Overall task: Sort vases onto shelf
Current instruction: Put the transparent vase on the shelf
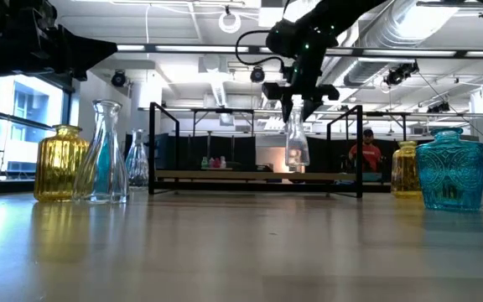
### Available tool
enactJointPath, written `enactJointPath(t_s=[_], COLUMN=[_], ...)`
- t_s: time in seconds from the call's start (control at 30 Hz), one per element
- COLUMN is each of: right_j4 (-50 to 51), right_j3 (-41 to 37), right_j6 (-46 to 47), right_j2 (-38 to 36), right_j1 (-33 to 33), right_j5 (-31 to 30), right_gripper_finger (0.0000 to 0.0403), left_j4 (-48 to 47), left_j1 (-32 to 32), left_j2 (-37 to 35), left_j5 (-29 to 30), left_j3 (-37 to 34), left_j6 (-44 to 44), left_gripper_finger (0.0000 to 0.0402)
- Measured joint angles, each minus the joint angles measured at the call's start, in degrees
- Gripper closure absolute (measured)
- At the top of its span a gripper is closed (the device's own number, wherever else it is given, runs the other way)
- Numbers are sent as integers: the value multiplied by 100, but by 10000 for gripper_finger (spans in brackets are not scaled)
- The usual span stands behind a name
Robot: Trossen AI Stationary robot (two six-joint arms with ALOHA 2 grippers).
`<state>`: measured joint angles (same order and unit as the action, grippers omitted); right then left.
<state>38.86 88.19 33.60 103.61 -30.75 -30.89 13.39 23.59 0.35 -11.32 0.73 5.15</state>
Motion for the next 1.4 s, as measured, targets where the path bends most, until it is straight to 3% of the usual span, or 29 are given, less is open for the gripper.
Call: enactJointPath(t_s=[0.5,0.9,1.4], right_j4=[4,155,544], right_j3=[-250,-248,-241], right_j6=[99,1,-213], right_j2=[-2,-9,-528], right_j1=[-49,-49,-49], right_j5=[31,-215,-463], right_gripper_finger=[222,154,151], left_j4=[0,0,-13], left_j1=[1,-1,1], left_j2=[-1,-1,-1], left_j5=[1,-1,3], left_j3=[0,0,0], left_j6=[0,0,0], left_gripper_finger=[401,401,401])
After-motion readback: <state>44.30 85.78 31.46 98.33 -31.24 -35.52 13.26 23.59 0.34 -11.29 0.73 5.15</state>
